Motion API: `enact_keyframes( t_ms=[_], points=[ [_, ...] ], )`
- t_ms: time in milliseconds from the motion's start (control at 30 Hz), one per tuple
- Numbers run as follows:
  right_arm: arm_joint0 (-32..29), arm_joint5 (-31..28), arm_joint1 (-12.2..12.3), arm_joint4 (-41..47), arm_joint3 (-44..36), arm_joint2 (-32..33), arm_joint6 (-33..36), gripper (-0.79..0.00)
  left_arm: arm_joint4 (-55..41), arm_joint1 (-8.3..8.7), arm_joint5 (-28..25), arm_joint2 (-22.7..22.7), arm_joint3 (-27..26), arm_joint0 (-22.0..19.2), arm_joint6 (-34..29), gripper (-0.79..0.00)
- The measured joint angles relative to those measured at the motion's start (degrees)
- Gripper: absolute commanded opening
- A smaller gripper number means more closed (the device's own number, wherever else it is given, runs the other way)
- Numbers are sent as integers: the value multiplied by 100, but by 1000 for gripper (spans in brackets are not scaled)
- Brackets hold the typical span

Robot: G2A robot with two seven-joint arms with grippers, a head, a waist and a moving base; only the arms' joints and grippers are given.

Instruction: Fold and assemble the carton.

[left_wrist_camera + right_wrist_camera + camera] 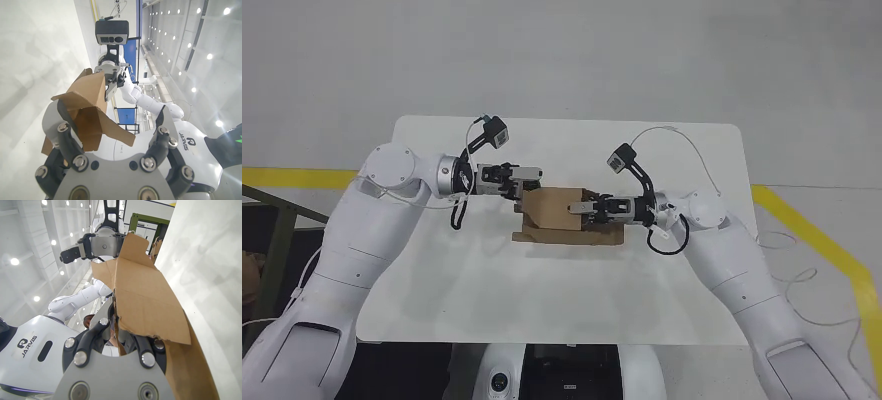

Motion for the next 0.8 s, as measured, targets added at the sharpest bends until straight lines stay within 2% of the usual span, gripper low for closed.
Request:
enact_keyframes(
  t_ms=[800],
  points=[
    [60,-27,-106,122,-2,-280,67,-785,-89,-23,-11,-73,-80,-76,39,0]
  ],
)
